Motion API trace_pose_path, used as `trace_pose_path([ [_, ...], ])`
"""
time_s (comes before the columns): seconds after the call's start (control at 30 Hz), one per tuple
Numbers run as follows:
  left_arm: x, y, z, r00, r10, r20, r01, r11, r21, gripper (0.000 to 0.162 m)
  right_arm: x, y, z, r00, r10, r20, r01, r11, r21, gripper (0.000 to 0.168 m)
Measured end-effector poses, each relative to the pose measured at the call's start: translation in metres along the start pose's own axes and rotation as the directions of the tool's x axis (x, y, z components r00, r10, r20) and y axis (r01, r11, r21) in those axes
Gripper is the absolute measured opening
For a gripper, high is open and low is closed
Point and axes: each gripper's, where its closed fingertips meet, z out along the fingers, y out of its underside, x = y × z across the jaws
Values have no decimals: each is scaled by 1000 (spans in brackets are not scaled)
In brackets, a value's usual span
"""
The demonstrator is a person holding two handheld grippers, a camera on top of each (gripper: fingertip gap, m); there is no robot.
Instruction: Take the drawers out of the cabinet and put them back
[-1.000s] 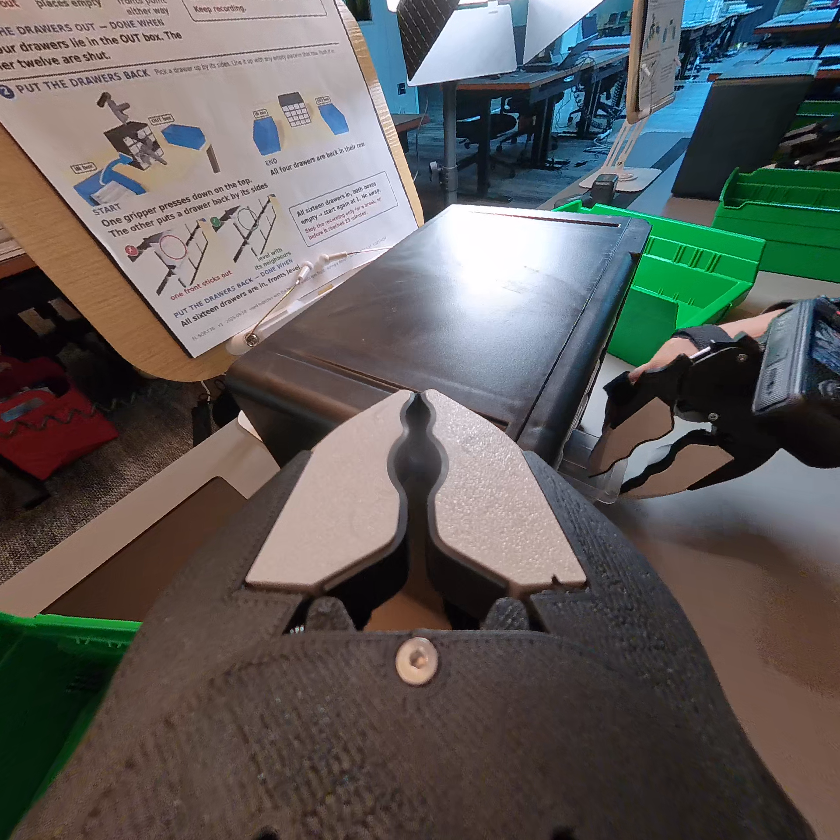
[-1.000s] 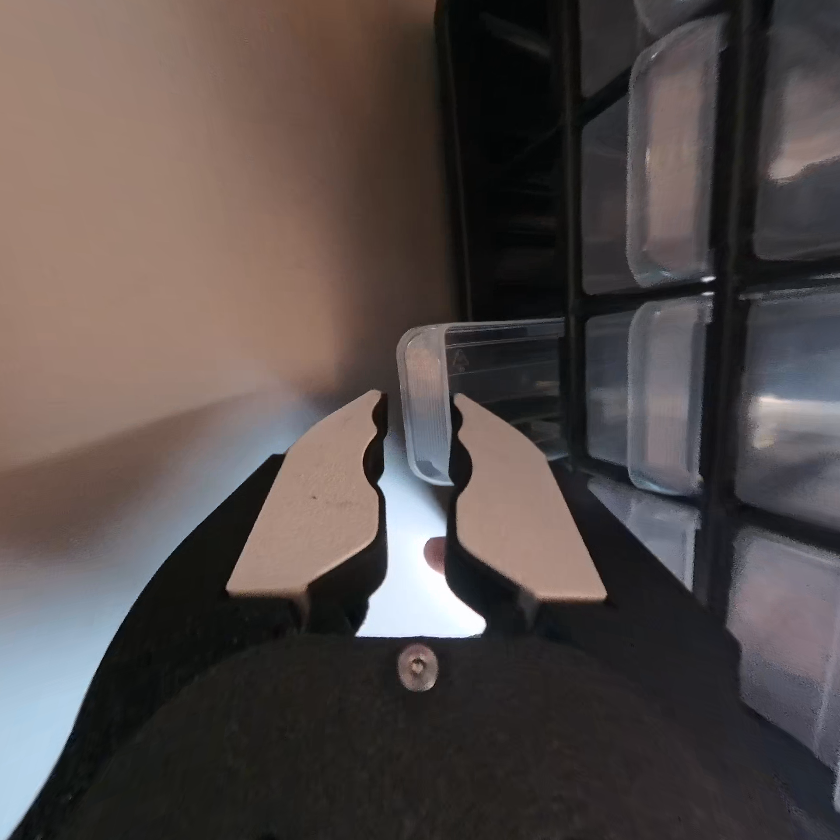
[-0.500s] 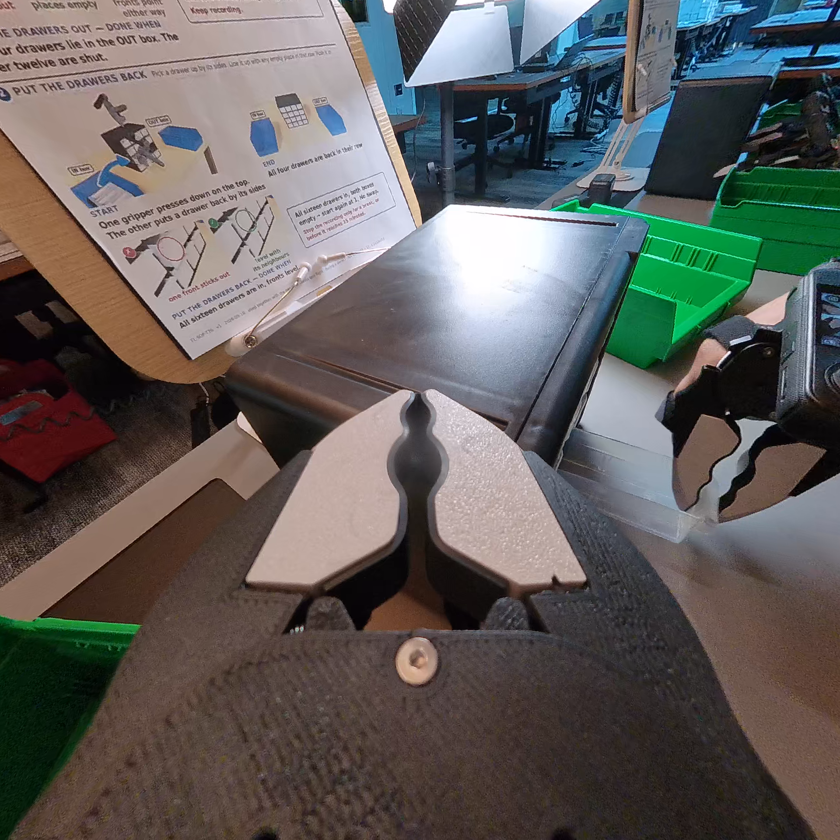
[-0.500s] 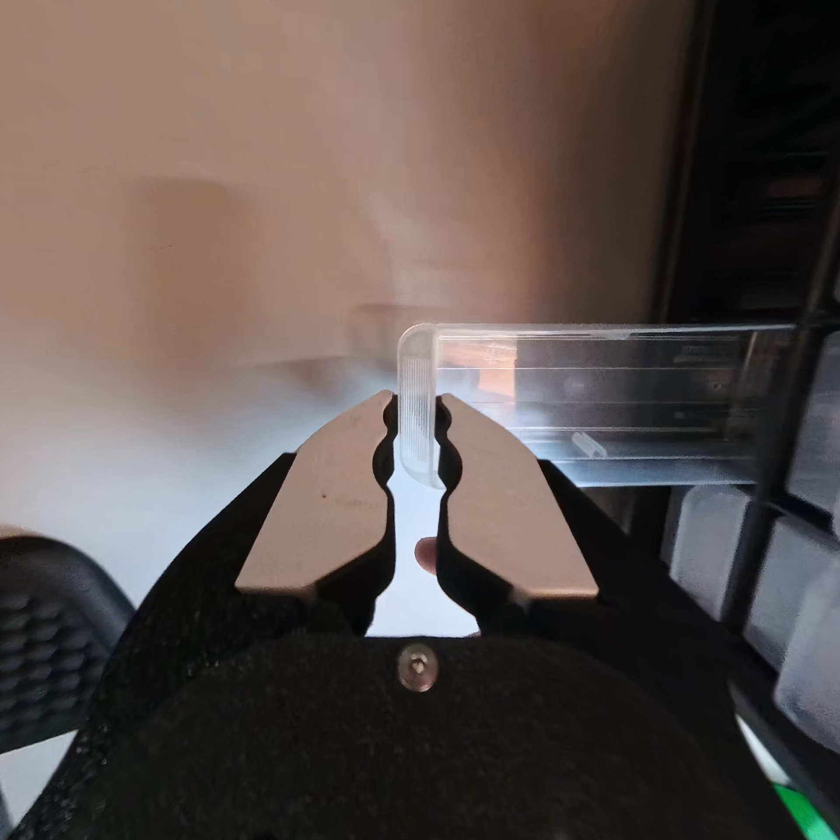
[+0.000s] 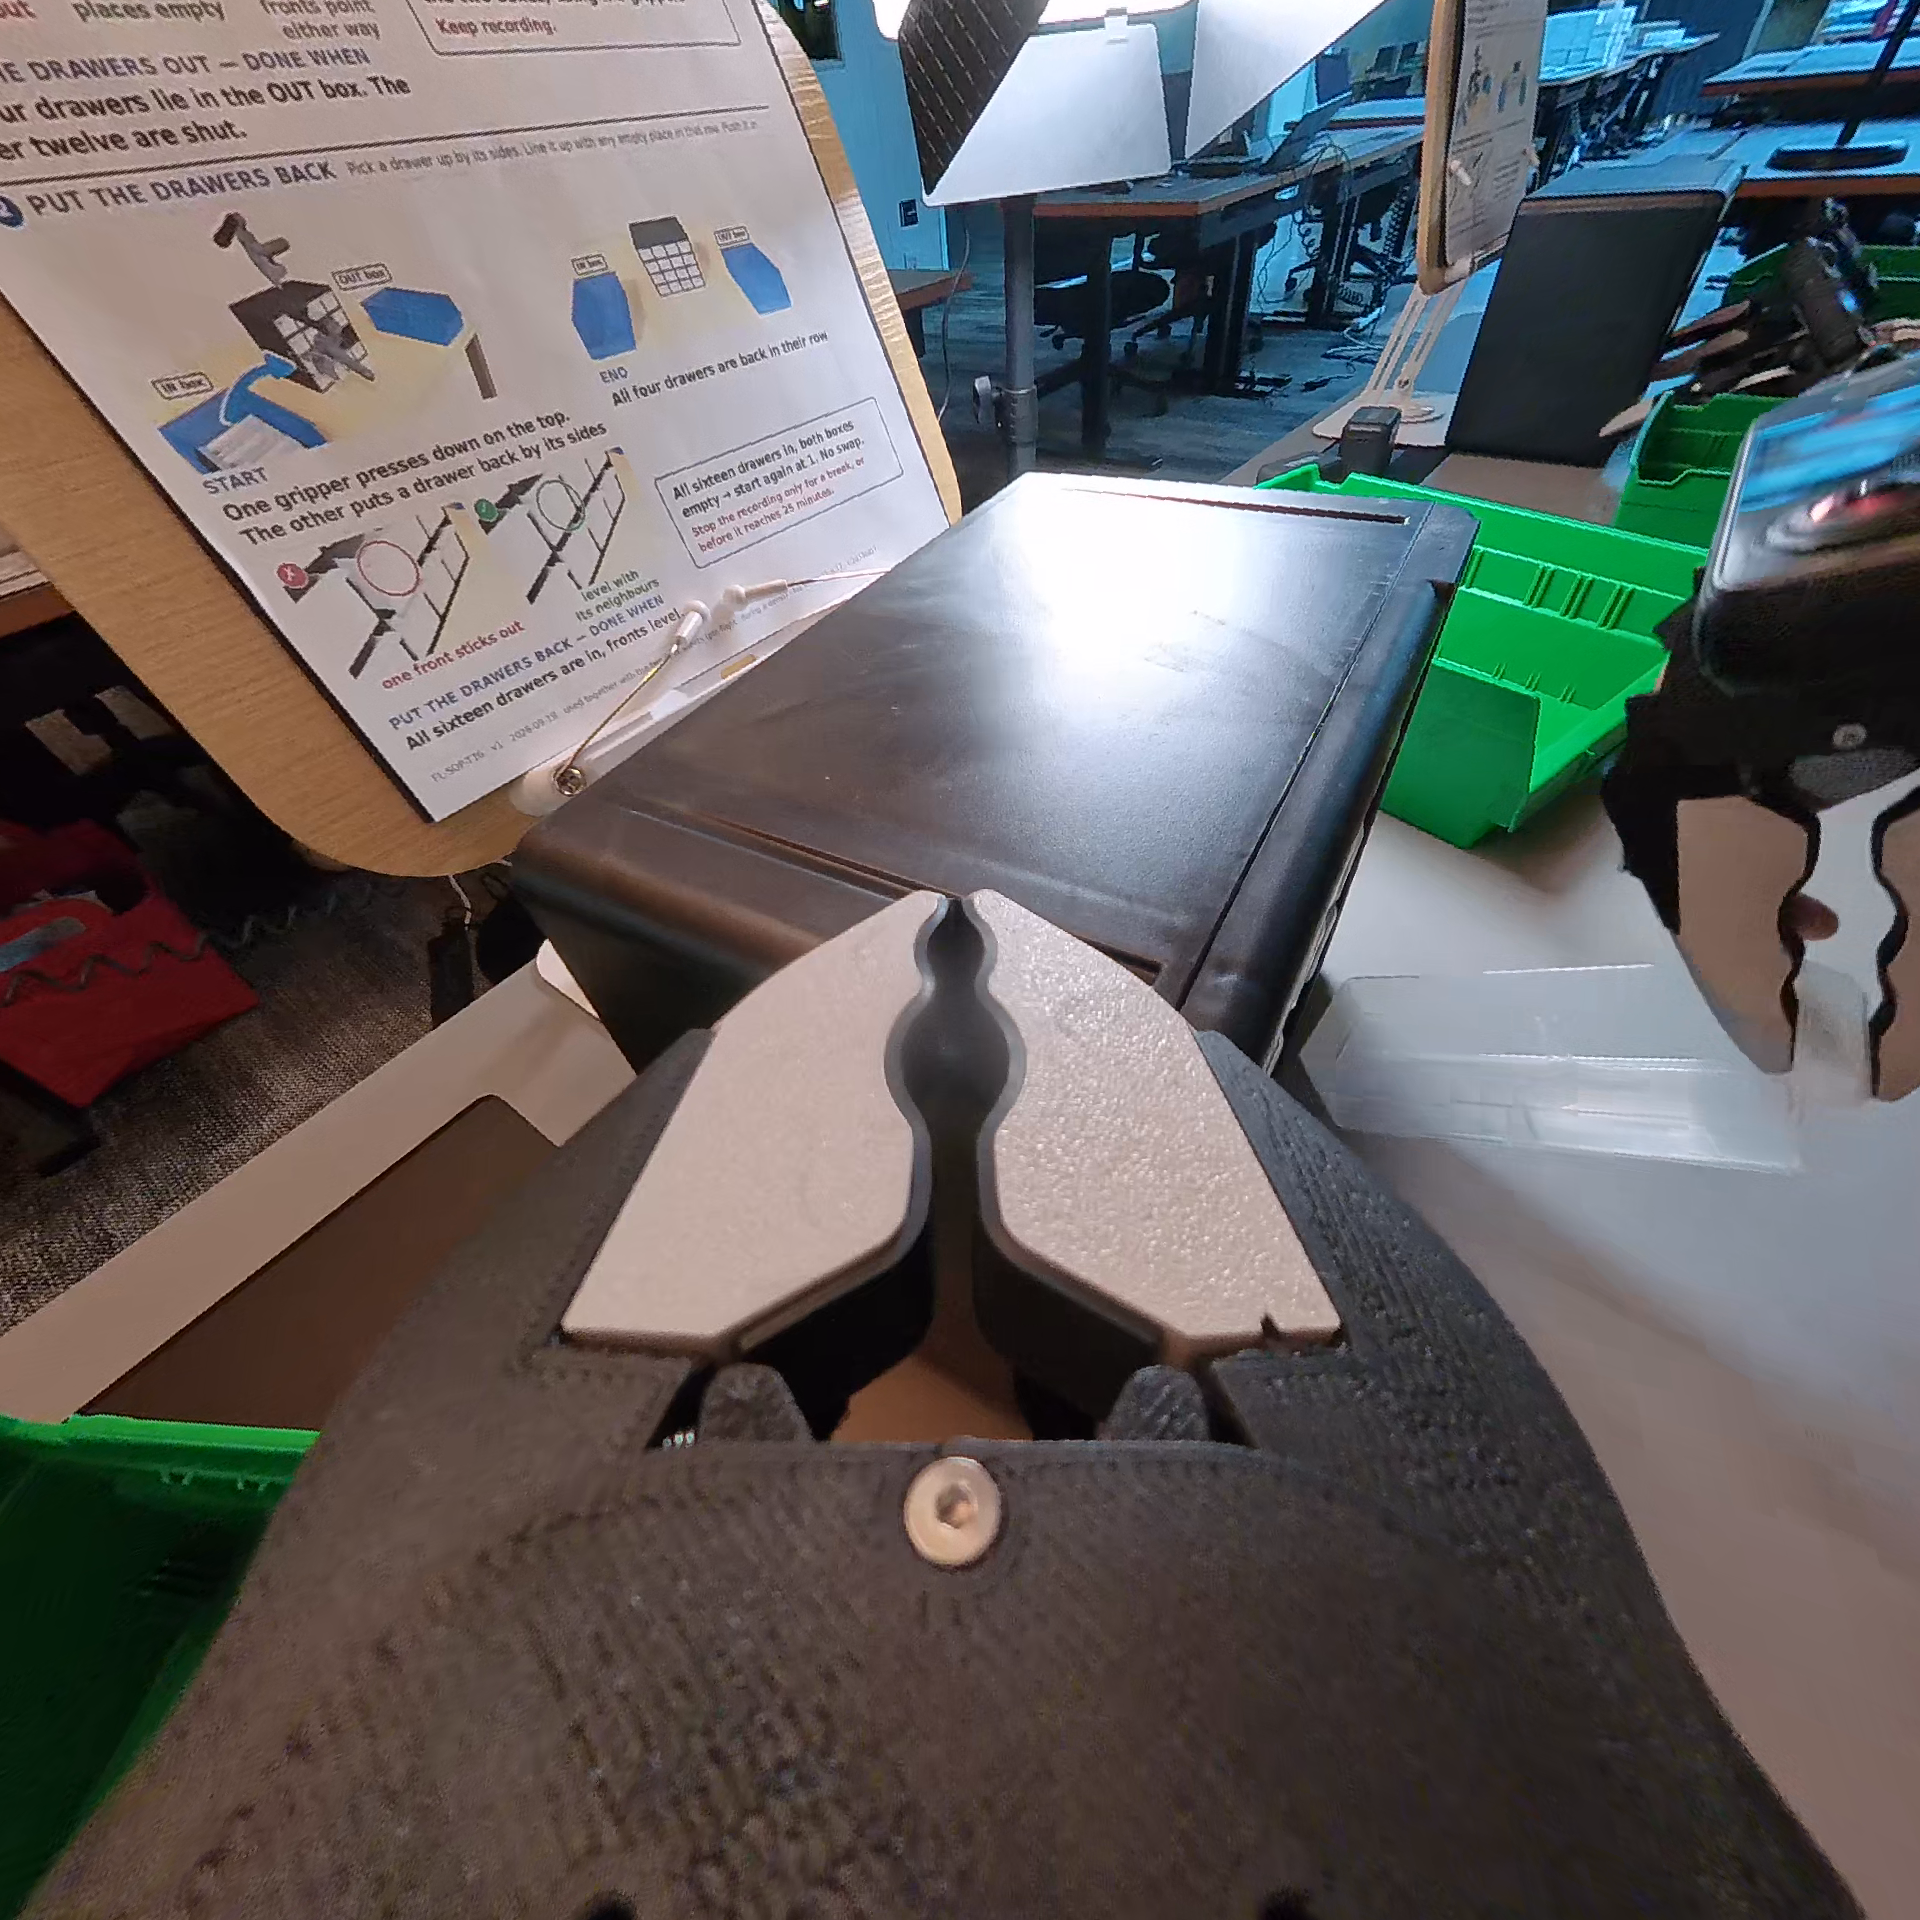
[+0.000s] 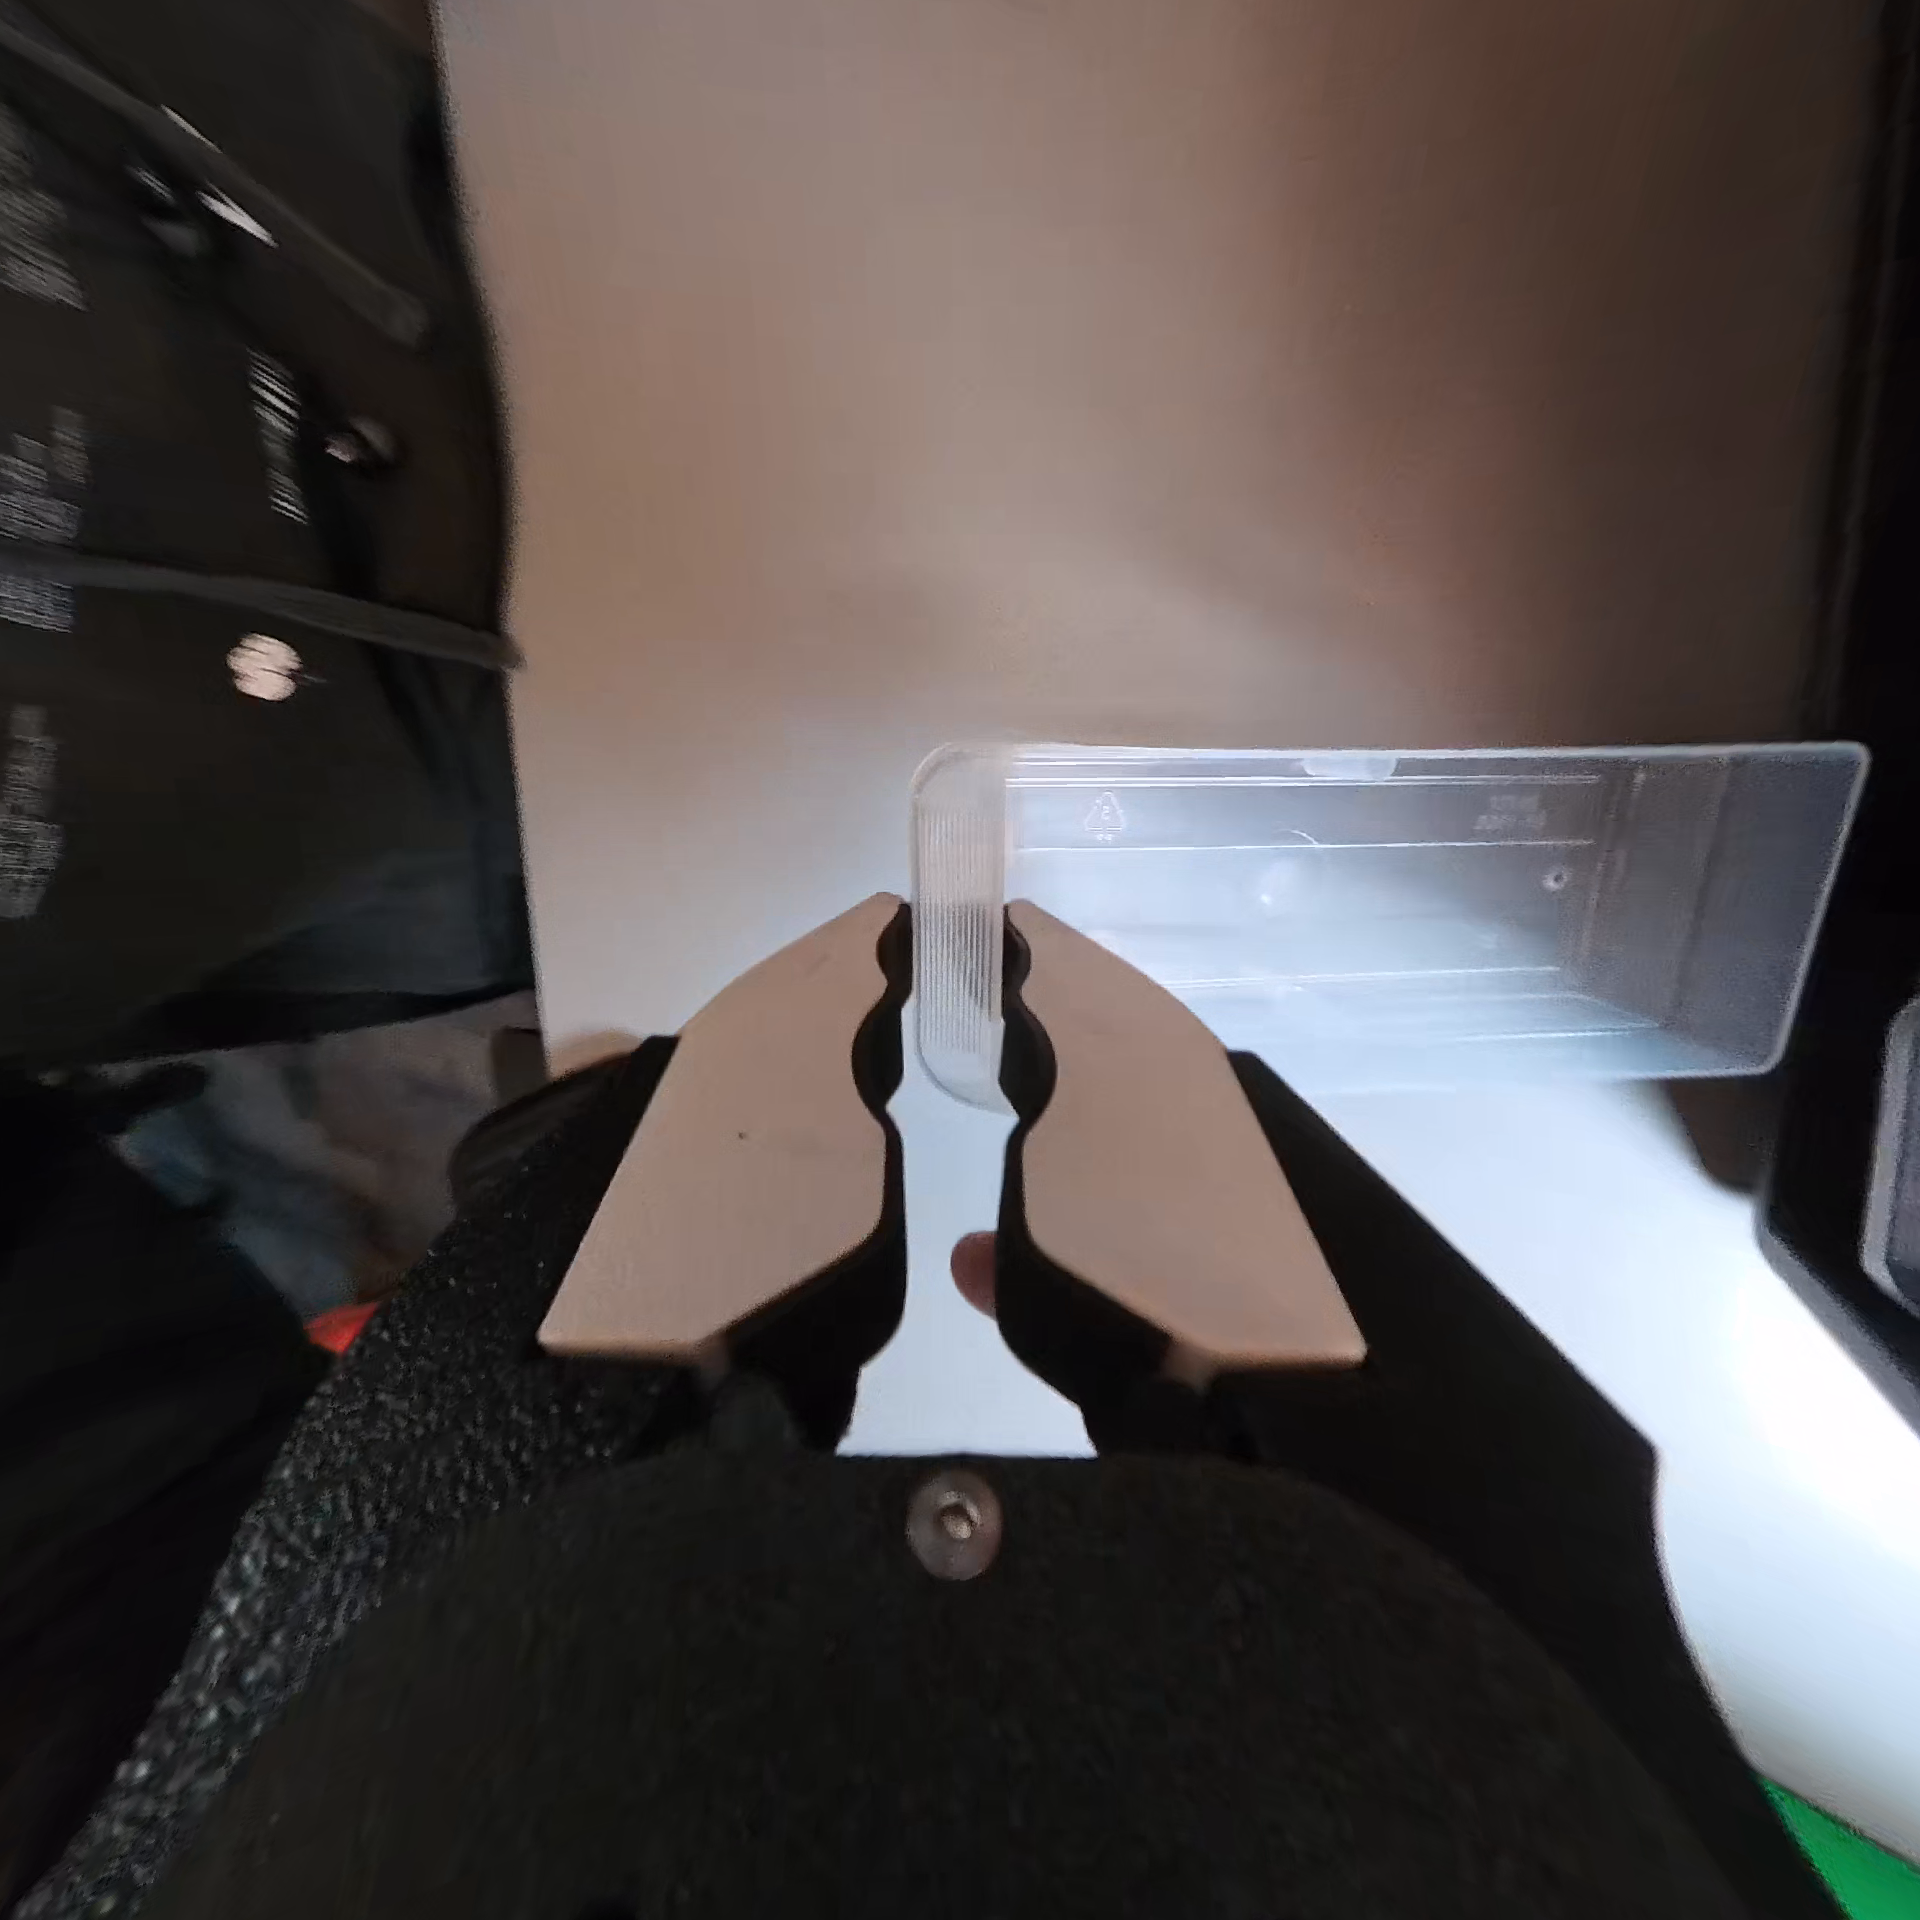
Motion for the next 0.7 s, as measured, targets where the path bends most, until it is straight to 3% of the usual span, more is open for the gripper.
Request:
trace_pose_path([
  [0.17, 0, 0, 0, 1000, 11, 3, -11, 1000, -2, 1, -28, -10, -15, 998, -45, 40, 37, 983, 182, 14],
  [0.33, 0, 0, 0, 1000, 1, -5, -1, 1000, 4, 1, -62, 5, -27, 996, -35, -86, 62, 939, 340, 14],
  [0.53, 0, 0, 0, 1000, -8, -8, 8, 1000, 11, 0, -78, 46, -76, 951, 151, -269, -2, 876, 483, 14],
  [0.7, 0, 0, 0, 1000, -6, -4, 6, 1000, 10, 1, -18, 100, -134, 777, 487, -399, -195, 788, 584, 14],
])
